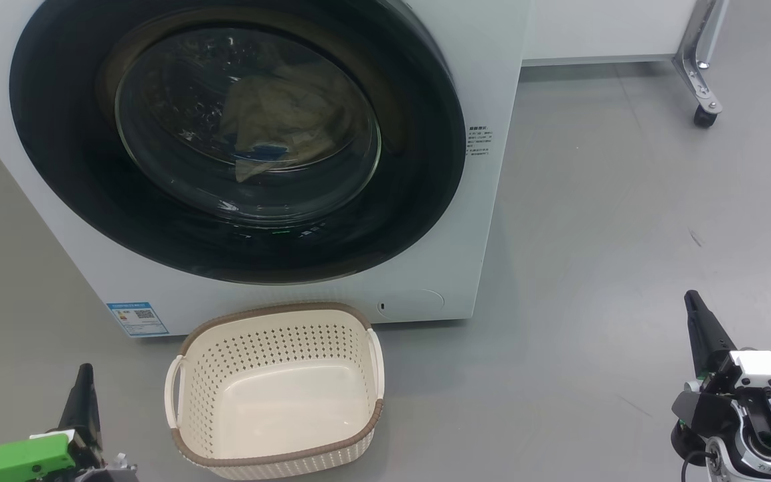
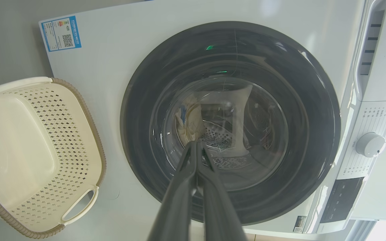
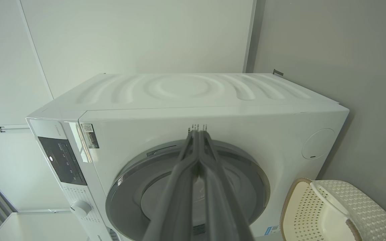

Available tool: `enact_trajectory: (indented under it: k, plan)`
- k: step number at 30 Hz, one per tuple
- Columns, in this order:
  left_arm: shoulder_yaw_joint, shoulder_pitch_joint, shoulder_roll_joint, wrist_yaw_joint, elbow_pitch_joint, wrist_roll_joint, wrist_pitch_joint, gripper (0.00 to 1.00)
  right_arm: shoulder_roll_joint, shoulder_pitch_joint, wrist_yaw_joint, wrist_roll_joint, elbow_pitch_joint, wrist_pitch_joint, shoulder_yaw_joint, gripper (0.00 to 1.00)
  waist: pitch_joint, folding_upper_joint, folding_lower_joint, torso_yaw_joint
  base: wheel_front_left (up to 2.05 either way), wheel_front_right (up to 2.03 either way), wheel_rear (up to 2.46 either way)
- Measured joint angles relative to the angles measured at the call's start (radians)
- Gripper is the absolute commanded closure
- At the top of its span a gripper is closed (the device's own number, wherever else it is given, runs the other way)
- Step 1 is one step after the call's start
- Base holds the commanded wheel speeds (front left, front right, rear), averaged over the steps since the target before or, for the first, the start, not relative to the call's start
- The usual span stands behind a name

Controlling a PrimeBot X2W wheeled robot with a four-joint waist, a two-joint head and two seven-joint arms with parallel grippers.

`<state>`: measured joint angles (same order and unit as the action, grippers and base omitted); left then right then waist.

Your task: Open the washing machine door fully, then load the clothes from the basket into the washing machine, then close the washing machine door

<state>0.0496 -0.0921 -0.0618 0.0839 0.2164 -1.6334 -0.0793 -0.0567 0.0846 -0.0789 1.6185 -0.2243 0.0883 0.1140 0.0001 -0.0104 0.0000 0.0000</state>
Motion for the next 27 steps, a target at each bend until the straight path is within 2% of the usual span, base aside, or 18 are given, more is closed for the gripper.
enact_trajectory:
  k: [27]
  plan:
    - [0.001, 0.000, 0.000, 0.000, 0.000, 0.000, -0.001, 1.00, 0.000, 0.000, 0.000, 0.000, 0.000, 0.000, 0.001, 1.00, 0.000, 0.0000, 0.0000, 0.000, 0.00, 0.00, 0.00]
